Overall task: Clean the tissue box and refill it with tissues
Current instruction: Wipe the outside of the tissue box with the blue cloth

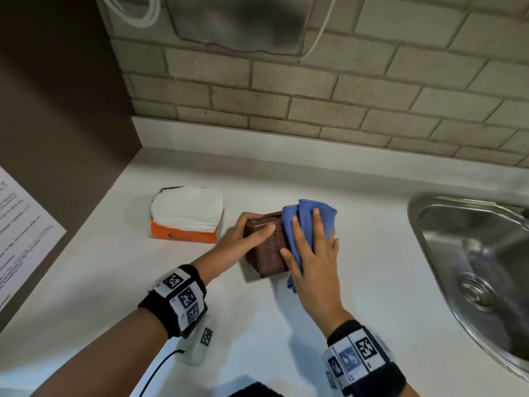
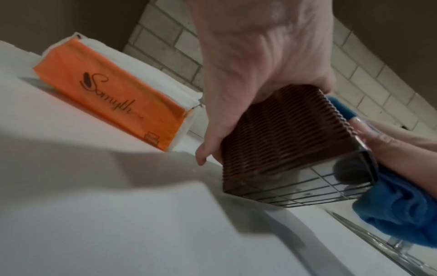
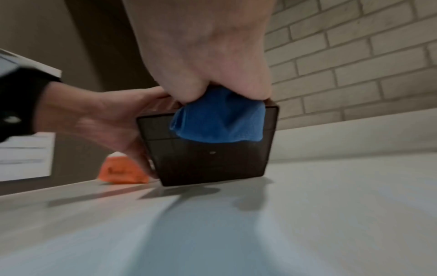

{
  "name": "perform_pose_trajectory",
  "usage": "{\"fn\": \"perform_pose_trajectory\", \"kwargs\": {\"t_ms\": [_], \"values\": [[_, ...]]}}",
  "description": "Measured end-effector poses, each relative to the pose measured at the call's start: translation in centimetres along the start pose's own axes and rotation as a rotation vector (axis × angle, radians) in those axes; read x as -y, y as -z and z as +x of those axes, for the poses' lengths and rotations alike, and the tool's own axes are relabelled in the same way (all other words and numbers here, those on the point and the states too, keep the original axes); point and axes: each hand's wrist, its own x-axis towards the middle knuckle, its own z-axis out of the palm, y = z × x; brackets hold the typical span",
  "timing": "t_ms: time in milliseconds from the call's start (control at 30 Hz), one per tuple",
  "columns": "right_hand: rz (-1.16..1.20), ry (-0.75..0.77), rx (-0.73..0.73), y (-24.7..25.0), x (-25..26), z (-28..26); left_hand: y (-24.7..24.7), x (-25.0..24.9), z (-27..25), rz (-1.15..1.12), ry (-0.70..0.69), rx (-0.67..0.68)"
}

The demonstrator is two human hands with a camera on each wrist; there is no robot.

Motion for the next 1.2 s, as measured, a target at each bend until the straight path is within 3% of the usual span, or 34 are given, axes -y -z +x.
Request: {"fn": "perform_pose_trajectory", "kwargs": {"t_ms": [100, 267, 433, 600, 767, 1000, 1100, 1200], "values": [[0.126, -0.066, -0.073, -0.5, -0.5, 0.4, 0.1, -0.3, 0.2, 0.032, 0.03, 0.034], [0.033, 0.075, -0.075, -1.3, 0.8, -0.4, 0.5, -0.7, 0.1, 0.026, 0.05, 0.088], [0.039, -0.106, -0.211, -0.6, -1.4, 1.5, 0.5, -0.7, 0.1, 0.05, 0.044, 0.074], [-0.012, 0.09, -0.118, -1.3, 0.0, 0.8, 0.6, -0.9, 0.1, 0.007, 0.054, 0.096], [0.361, -0.129, -0.212, -0.5, -1.8, 2.4, 0.7, -1.4, -0.1, 0.02, 0.038, 0.087], [0.267, 0.159, -0.098, -2.8, 0.6, 0.2, -0.9, 0.1, 0.0, -0.069, -0.06, -0.027], [0.371, 0.069, -0.145, -1.7, -1.8, 1.6, -0.5, 0.0, -0.1, 0.001, -0.093, -0.026], [0.245, -0.038, -0.212, -1.4, -2.5, 2.6, -0.5, 0.0, 0.3, 0.034, -0.106, -0.017]]}}
